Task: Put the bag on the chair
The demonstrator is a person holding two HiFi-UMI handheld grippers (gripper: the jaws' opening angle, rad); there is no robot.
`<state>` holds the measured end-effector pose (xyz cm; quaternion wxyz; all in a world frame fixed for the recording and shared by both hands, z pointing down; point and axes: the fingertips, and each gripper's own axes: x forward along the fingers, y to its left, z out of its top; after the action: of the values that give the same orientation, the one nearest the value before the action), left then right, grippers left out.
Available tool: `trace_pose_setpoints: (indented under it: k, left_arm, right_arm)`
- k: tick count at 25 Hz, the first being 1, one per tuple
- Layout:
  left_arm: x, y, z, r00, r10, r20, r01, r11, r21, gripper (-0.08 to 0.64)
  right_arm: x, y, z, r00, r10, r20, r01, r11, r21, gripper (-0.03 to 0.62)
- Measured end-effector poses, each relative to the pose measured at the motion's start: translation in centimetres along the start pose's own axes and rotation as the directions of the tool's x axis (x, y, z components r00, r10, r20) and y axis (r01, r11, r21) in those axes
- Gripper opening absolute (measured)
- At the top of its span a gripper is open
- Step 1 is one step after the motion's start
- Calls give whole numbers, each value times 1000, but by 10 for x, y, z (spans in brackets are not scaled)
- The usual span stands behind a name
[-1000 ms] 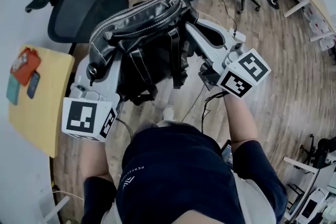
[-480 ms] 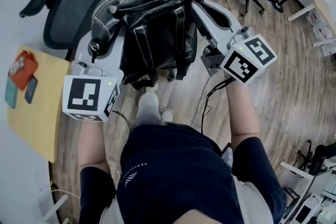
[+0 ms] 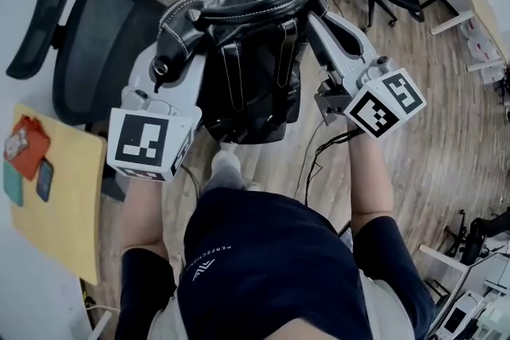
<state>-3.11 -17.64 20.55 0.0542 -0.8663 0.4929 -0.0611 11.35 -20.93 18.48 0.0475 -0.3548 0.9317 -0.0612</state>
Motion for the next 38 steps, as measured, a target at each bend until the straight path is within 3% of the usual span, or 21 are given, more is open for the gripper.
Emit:
trace_pose_setpoints:
  k: [6,20,32,38]
  left_arm:
    - [59,51,-46,998,-33,-50,33,999,2,66]
    - [119,110,-159,986,-81,-148,64,991,-119,66]
    - [165,134,-257,962,-146,-230,100,974,-202,67]
    - [181,152,-303,961,-131,-246,68,967,-247,80]
  right_arm:
    - [61,-51,-43,997,-53,-58,58,996,74,40]
    - [144,-110,-142,974,-87,-209,120,982,149,40]
    - [179,-152,-232,933,-122,-340,203,955,215,40]
    - [203,-167,-269,909,-128,-396,223,953,205,41]
